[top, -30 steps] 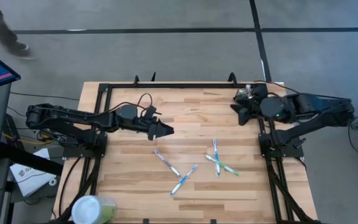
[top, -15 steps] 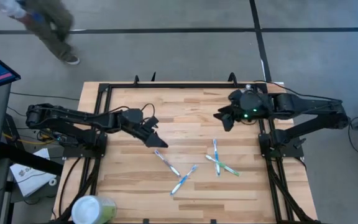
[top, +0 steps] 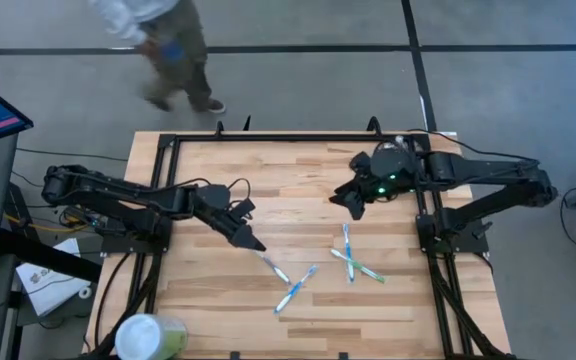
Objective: Pick & Place toothbrushing station
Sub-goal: Put the right blue toothbrush in the right section of wire organizer
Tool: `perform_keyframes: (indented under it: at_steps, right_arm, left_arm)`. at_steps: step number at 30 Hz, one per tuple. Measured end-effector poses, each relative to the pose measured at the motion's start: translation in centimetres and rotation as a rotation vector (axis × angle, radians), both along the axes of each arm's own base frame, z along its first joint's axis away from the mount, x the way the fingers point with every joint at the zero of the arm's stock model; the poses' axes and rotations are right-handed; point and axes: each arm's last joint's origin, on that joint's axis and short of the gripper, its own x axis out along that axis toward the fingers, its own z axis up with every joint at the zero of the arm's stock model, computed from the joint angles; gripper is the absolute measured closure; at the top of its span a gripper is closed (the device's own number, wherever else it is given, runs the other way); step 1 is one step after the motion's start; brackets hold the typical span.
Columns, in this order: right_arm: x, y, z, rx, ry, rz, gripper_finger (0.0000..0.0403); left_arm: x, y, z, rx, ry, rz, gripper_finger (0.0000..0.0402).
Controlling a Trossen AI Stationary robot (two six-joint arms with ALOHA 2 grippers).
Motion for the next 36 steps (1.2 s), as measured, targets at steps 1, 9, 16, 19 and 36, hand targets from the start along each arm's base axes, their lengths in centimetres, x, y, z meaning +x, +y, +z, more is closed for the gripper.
perform_keyframes:
  at_steps: [1, 9, 16, 19, 36]
  right_arm:
    - [0.2, 0.1, -0.2, 0.005, 0.007, 0.015, 0.0221]
    - [2.8, 0.6, -2.6, 0.062, 0.104, 0.086, 0.0221]
    - [5.8, 1.8, -5.2, 0.061, 0.146, 0.15, 0.0221]
    - [7.0, 2.6, -6.2, 0.056, 0.15, 0.191, 0.0221]
    - [9.3, 3.7, -10.0, 0.055, 0.267, 0.221, 0.0221]
  left_arm:
    - [0.0, -0.1, -0.1, -0.004, 0.011, -0.002, 0.0361]
    - [-0.8, -0.7, -1.3, -0.032, 0.185, 0.018, 0.04]
    - [-1.3, -1.4, -2.1, -0.042, 0.297, 0.033, 0.0401]
    - [-1.6, -1.7, -2.3, -0.043, 0.34, 0.029, 0.0401]
    - [0.3, -3.9, -9.1, 0.059, 0.618, 0.005, 0.0401]
